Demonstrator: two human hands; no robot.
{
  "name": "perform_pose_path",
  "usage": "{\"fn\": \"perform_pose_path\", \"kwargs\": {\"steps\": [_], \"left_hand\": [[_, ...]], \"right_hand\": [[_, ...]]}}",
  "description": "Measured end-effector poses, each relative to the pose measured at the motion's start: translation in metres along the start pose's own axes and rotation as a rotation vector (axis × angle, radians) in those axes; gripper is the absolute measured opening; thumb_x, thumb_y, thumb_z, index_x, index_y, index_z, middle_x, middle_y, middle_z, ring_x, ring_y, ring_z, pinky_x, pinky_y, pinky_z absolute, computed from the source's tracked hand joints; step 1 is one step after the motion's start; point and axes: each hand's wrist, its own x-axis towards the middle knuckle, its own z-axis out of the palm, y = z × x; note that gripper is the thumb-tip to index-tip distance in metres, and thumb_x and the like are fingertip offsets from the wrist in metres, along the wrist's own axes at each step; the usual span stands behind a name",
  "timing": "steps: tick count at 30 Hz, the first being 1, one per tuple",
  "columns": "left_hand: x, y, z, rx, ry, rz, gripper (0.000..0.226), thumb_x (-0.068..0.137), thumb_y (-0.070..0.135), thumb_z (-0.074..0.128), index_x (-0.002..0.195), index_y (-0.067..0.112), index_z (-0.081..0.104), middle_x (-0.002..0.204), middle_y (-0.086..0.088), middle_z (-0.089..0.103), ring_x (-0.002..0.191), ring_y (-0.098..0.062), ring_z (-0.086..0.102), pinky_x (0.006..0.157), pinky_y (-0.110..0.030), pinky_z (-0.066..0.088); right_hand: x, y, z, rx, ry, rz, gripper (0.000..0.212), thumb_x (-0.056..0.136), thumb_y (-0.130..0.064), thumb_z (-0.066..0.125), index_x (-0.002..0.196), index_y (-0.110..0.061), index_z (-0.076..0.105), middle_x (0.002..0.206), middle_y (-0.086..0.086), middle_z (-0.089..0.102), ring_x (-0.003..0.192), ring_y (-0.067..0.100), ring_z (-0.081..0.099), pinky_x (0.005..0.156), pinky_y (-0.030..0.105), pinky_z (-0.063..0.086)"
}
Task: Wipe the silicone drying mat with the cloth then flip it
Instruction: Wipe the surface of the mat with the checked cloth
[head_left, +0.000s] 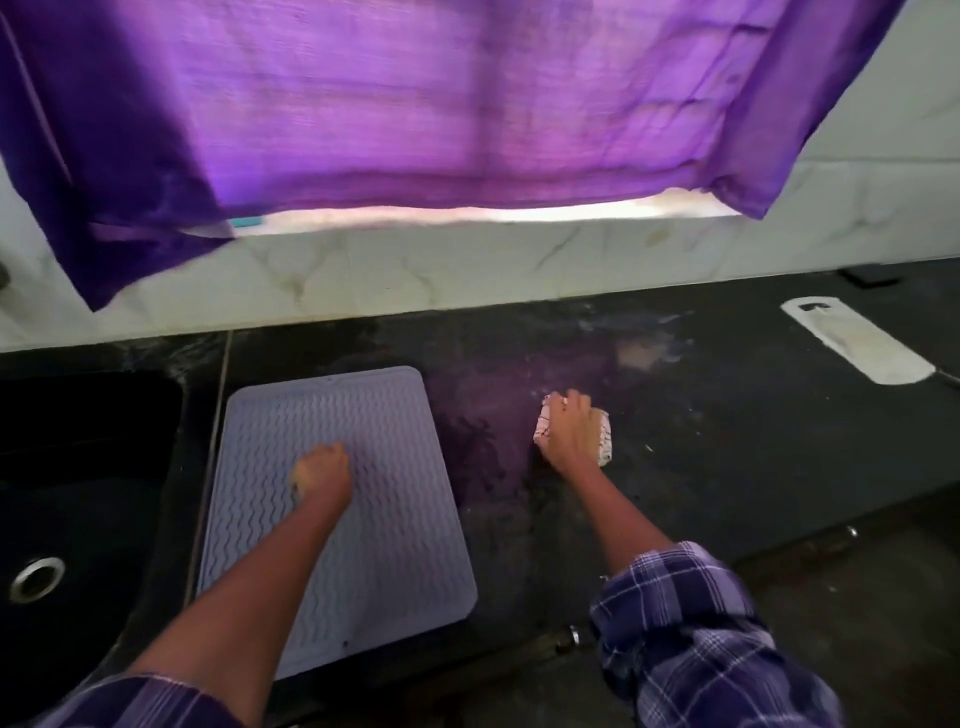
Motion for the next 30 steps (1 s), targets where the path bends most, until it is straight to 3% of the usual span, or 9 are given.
{"fn": "perform_pose_path", "kwargs": {"steps": [3,5,10,13,16,19,21,26,30], "left_hand": [[0.003,-0.002,-0.003,-0.034,0.005,-0.058,0.037,0.096,0.028,0.052,0.129,0.011,0.044,0.133,-0.011,0.054,0.121,-0.022,0.056,0.099,-0.033,0.05],[0.005,-0.002,-0.005,-0.068,0.005,-0.09,0.042,0.094,0.03,0.056,0.129,0.012,0.041,0.132,-0.011,0.054,0.12,-0.022,0.056,0.099,-0.033,0.05],[0.009,-0.001,-0.007,-0.07,0.059,-0.097,0.044,0.093,0.029,0.059,0.13,0.014,0.041,0.132,-0.009,0.054,0.121,-0.021,0.055,0.099,-0.029,0.044],[0.01,-0.004,-0.013,-0.11,0.083,0.001,0.047,0.093,0.032,0.058,0.133,0.015,0.042,0.137,-0.007,0.052,0.125,-0.022,0.053,0.103,-0.032,0.042],[0.01,-0.005,-0.025,-0.486,0.074,0.051,0.056,0.093,0.035,0.059,0.14,0.01,0.041,0.141,-0.012,0.05,0.129,-0.026,0.049,0.107,-0.036,0.04],[0.006,-0.011,-0.044,-1.14,0.044,-0.008,0.052,0.094,0.032,0.059,0.136,0.004,0.046,0.134,-0.017,0.055,0.122,-0.03,0.055,0.098,-0.038,0.046],[0.002,-0.024,-0.056,-1.428,-0.061,-0.019,0.049,0.095,0.03,0.059,0.137,0.008,0.045,0.133,-0.014,0.056,0.113,-0.026,0.059,0.084,-0.037,0.047],[-0.001,-0.07,-0.056,-1.584,-0.124,0.007,0.027,0.095,0.014,0.06,0.119,0.001,0.061,0.119,-0.021,0.065,0.051,0.004,0.066,0.048,-0.014,0.053],[0.0,-0.106,-0.036,-1.586,-0.138,-0.04,0.029,0.089,0.02,0.068,0.111,0.002,0.067,0.11,-0.017,0.07,0.055,0.0,0.068,0.048,-0.014,0.053]], "right_hand": [[0.014,0.018,0.004,0.011,-0.016,0.089,0.096,0.072,-0.064,0.064,0.146,-0.013,0.027,0.15,0.018,0.03,0.137,0.035,0.032,0.107,0.045,0.033],[0.021,0.024,0.008,0.031,-0.176,0.091,0.102,0.063,-0.077,0.061,0.136,-0.009,0.042,0.14,0.017,0.046,0.13,0.034,0.043,0.105,0.045,0.036],[0.027,0.013,0.014,0.066,-0.172,0.038,0.032,0.091,-0.036,0.051,0.105,-0.011,0.067,0.113,0.008,0.07,0.105,0.027,0.064,0.088,0.032,0.047],[0.036,-0.008,-0.009,0.367,-0.116,0.12,0.035,0.094,-0.035,0.047,0.102,-0.007,0.067,0.106,0.016,0.07,0.099,0.034,0.066,0.081,0.035,0.051],[0.049,-0.055,-0.049,0.595,-0.092,-0.031,0.035,0.091,-0.031,0.054,0.093,0.0,0.068,0.098,0.026,0.069,0.095,0.037,0.066,0.076,0.037,0.049],[0.05,-0.114,-0.087,0.845,-0.299,-0.225,0.029,0.091,-0.023,0.054,0.066,-0.008,0.056,0.073,0.019,0.054,0.073,0.022,0.053,0.064,0.029,0.036],[0.04,-0.149,-0.099,1.078,-0.46,-0.29,0.019,0.093,-0.015,0.051,0.076,-0.008,0.059,0.073,0.014,0.055,0.068,0.019,0.051,0.061,0.029,0.037],[0.005,-0.212,-0.097,1.339,-0.709,-0.279,0.013,0.093,-0.013,0.054,0.097,-0.006,0.064,0.082,0.008,0.067,0.073,0.018,0.064,0.067,0.027,0.053],[-0.017,-0.239,-0.075,1.554,-0.993,-0.132,0.015,0.097,-0.012,0.048,0.094,-0.007,0.062,0.079,0.009,0.074,0.07,0.019,0.071,0.067,0.03,0.059]]}}
